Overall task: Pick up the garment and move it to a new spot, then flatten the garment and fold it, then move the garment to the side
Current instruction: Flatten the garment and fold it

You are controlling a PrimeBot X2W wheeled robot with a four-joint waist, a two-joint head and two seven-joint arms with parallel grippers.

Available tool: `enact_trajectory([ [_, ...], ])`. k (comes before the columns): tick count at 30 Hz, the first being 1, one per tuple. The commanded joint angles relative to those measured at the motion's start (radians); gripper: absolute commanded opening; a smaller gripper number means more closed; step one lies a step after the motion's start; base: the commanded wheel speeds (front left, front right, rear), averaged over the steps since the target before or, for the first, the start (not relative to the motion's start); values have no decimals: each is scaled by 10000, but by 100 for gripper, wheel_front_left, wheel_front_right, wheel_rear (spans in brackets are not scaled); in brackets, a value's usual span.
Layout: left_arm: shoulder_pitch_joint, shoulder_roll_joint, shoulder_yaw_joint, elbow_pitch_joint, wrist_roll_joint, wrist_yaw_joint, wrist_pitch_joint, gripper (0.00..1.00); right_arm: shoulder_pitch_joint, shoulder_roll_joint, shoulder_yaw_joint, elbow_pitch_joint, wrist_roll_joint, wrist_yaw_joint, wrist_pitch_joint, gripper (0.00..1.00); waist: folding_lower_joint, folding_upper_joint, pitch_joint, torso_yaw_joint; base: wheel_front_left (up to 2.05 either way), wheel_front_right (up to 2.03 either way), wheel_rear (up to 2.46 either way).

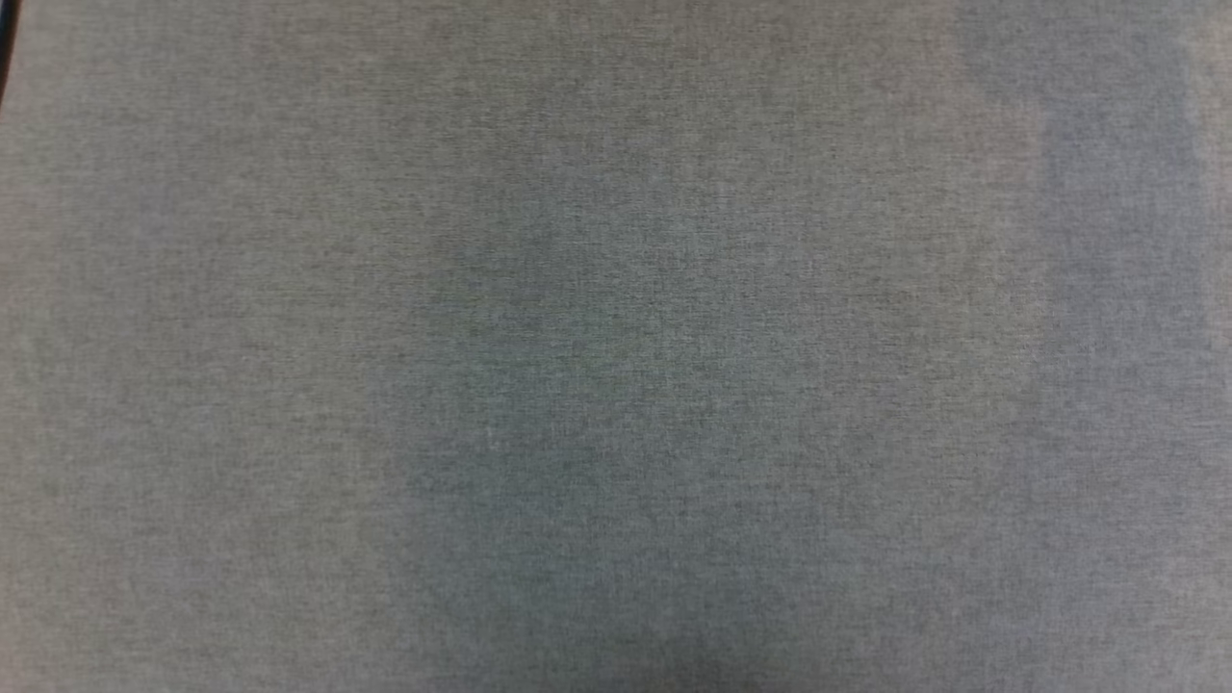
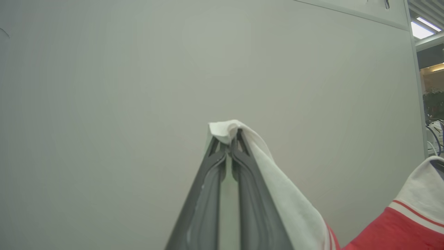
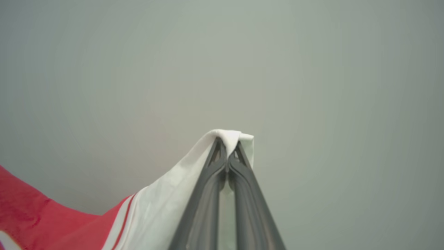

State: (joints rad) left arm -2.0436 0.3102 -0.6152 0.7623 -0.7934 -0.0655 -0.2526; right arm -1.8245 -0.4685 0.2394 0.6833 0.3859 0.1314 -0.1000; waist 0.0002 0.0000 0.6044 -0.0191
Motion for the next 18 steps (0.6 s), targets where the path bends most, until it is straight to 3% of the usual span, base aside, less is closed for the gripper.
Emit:
enact_trajectory([
  [1, -261, -47, 30, 122, 79, -43, -56, 0, -325, 91, 164, 273, -129, -7, -110, 0, -2, 0, 145, -127, 0, 0, 0],
  [9, -71, -128, 177, 736, 72, -253, -83, 0, -879, 469, 899, 1864, -21, -7, -762, 0, -2, 0, 599, -102, 0, 0, 0],
  [18, 2305, 95, 901, 333, 285, -460, -89, 0, 701, 969, 1586, 2753, 621, -7, -1540, 0, -2, 0, 521, -67, 0, 0, 0],
])
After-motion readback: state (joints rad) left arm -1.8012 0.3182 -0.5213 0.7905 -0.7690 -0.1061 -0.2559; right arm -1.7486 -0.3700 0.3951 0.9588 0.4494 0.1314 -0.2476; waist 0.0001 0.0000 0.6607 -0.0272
